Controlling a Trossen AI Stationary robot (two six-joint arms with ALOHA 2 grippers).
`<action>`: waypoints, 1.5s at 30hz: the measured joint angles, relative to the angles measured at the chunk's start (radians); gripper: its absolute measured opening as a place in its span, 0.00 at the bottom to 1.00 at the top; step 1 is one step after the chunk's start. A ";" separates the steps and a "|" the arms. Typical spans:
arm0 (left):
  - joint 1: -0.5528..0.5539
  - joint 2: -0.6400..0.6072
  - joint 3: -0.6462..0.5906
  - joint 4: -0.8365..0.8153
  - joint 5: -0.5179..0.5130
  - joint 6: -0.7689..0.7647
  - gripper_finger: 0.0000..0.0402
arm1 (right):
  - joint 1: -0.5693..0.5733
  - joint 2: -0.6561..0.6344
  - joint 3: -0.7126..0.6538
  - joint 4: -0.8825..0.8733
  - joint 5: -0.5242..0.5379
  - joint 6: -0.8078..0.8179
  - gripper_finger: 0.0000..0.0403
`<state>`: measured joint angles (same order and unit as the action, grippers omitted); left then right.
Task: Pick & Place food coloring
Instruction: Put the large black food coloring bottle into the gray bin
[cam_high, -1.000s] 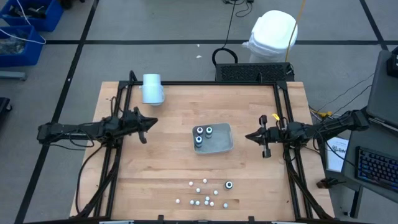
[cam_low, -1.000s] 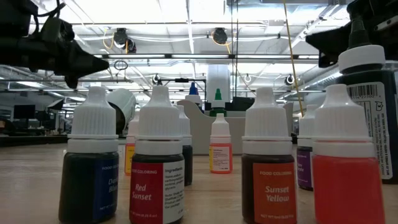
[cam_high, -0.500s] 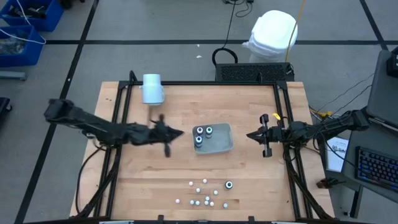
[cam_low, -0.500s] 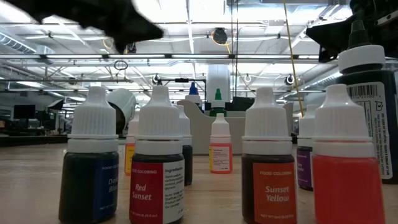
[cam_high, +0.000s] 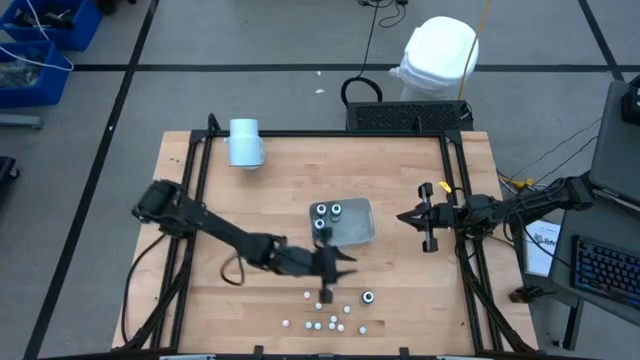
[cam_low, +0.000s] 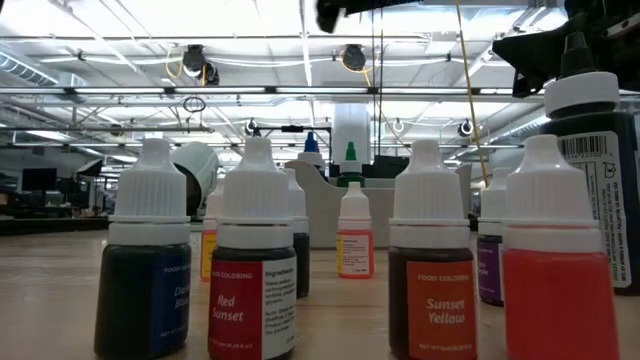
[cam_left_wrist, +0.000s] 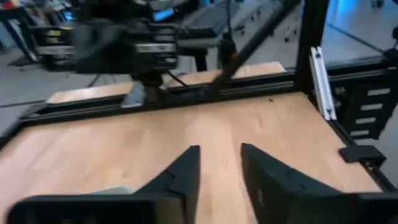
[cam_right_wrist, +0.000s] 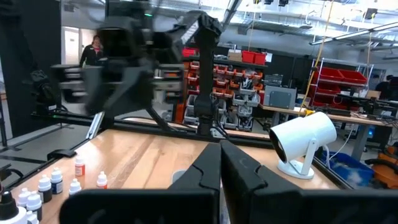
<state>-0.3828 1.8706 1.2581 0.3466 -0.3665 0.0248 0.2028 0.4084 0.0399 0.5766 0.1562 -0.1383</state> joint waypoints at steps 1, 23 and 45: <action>-0.004 0.027 0.036 -0.025 0.000 -0.005 0.35 | 0.000 0.000 0.000 0.000 0.000 0.006 0.00; -0.029 0.297 0.209 -0.071 0.140 -0.113 0.70 | 0.000 0.000 0.000 -0.024 0.000 0.033 0.00; -0.023 0.317 0.209 -0.044 0.201 -0.105 0.70 | 0.000 0.000 0.000 -0.028 0.000 0.033 0.00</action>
<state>-0.4063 2.1880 1.4670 0.3027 -0.1652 -0.0804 0.2029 0.4084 0.0402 0.5488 0.1558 -0.1051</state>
